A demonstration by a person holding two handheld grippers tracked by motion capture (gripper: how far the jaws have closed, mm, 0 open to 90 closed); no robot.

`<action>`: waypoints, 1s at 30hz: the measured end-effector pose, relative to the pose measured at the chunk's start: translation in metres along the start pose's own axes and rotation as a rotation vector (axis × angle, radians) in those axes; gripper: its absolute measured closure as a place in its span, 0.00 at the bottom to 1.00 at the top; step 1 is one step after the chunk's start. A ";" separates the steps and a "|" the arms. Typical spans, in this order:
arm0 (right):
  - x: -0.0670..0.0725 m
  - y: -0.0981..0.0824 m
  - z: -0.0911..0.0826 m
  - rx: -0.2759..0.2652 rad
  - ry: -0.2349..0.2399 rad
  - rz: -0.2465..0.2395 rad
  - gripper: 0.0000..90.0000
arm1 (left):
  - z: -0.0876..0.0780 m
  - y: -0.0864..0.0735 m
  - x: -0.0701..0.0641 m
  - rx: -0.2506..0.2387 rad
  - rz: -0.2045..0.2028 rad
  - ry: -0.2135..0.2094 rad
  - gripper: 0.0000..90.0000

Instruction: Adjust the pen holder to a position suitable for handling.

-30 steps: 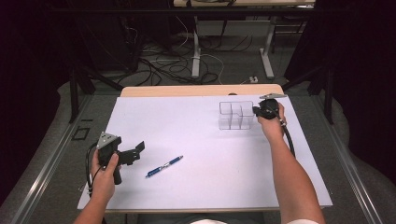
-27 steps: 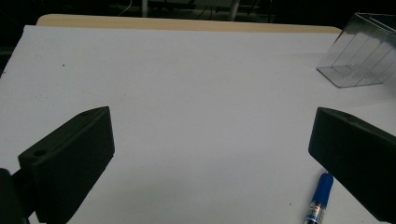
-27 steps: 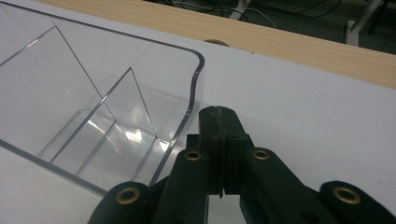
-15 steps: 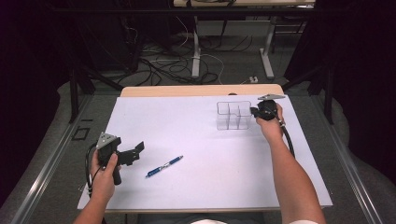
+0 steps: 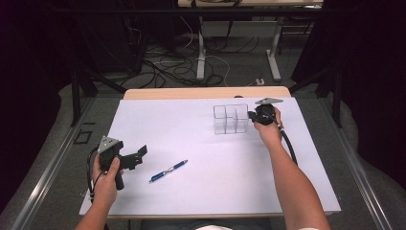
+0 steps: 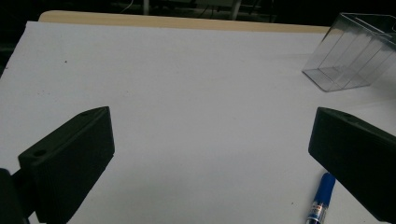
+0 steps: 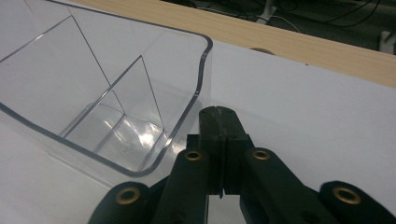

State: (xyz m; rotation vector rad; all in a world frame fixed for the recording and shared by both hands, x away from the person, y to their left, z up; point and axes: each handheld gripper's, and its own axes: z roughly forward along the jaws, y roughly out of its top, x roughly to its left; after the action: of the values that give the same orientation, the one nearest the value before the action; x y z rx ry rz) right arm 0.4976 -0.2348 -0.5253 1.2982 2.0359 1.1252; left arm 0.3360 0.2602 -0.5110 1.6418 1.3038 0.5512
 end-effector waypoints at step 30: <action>0.065 0.004 0.019 0.025 0.087 0.021 1.00 | 0.000 0.000 0.002 0.003 -0.008 0.010 0.00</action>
State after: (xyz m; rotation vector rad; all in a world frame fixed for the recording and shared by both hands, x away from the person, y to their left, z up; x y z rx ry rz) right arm 0.4855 -0.1679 -0.5301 1.3061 2.1098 1.1886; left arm 0.3366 0.2619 -0.5116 1.6375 1.3183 0.5545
